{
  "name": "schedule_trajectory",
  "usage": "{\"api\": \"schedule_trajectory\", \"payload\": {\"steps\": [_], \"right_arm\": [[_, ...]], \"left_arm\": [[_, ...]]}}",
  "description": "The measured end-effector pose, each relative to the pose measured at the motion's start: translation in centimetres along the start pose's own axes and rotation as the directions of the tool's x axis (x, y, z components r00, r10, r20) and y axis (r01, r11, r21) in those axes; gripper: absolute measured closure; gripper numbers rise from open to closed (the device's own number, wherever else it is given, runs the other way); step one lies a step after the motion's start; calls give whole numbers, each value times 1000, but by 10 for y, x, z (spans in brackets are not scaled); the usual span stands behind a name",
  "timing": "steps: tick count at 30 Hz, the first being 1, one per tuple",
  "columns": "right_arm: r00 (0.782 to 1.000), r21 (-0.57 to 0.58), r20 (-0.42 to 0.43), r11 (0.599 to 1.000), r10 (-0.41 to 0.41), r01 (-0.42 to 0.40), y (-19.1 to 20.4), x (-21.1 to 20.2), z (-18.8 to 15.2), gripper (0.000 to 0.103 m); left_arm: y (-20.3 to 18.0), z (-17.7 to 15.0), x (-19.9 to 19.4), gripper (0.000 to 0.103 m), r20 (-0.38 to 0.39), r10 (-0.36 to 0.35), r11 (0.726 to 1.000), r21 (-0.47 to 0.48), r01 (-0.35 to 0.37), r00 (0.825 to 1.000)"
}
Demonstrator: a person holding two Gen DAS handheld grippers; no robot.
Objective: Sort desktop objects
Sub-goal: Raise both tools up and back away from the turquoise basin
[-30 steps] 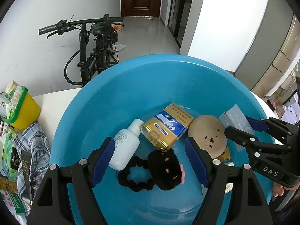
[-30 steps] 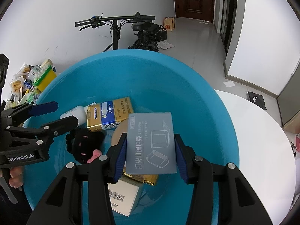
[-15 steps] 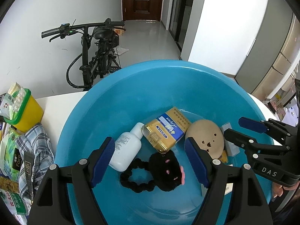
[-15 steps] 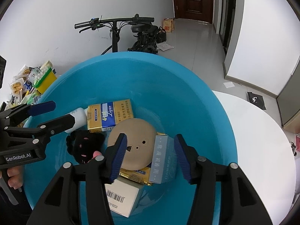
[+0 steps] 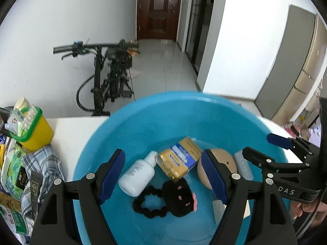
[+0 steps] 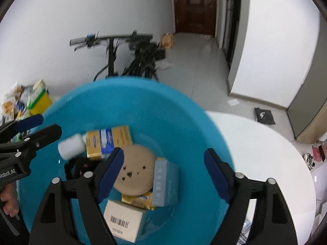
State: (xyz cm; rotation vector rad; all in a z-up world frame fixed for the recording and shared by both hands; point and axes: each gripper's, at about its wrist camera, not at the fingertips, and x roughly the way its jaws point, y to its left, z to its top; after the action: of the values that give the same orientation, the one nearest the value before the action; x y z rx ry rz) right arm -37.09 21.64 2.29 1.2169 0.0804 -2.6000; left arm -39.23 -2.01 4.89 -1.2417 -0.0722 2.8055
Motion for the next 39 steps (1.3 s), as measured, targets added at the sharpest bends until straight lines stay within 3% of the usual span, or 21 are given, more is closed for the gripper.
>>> {"api": "schedule_trajectory", "payload": {"steps": [3, 6, 9, 13, 17, 19, 23, 28, 33, 39], "right_arm": [[997, 23, 74, 1000, -5, 4, -2, -17, 3, 11], [988, 48, 155, 999, -15, 8, -4, -36, 6, 2], [974, 59, 225, 998, -27, 14, -3, -55, 7, 2], [955, 51, 294, 998, -41, 27, 2, -75, 10, 1], [927, 32, 370, 998, -58, 50, 10, -94, 10, 1], [914, 18, 402, 998, -60, 57, 13, -104, 8, 1], [891, 4, 449, 998, -64, 69, 18, -120, 7, 1], [871, -3, 484, 996, -78, 91, 21, -136, 3, 1], [868, 2, 491, 997, -66, 74, 23, -141, 3, 1], [868, -13, 492, 996, -71, 88, 30, -142, 3, 1]], "left_arm": [[0, 3, -15, 19, 94, 24, 1000, 6, -25, 995], [1, 3, -34, 16, 206, 32, 999, 4, -34, 978], [3, 4, -52, 15, 295, 38, 999, -10, -37, 955], [5, 4, -70, 0, 392, 32, 999, -16, -28, 920], [4, 1, -89, 0, 480, 42, 999, -20, -36, 877], [3, 0, -97, 0, 498, 32, 999, -15, -29, 866], [0, -3, -111, 0, 521, 4, 1000, 8, -10, 854], [-11, -7, -126, 0, 542, 17, 998, 42, -47, 840], [-16, -10, -133, 0, 518, 2, 998, 58, -37, 855], [-11, -14, -144, 0, 520, 2, 999, 39, -26, 854]]}}
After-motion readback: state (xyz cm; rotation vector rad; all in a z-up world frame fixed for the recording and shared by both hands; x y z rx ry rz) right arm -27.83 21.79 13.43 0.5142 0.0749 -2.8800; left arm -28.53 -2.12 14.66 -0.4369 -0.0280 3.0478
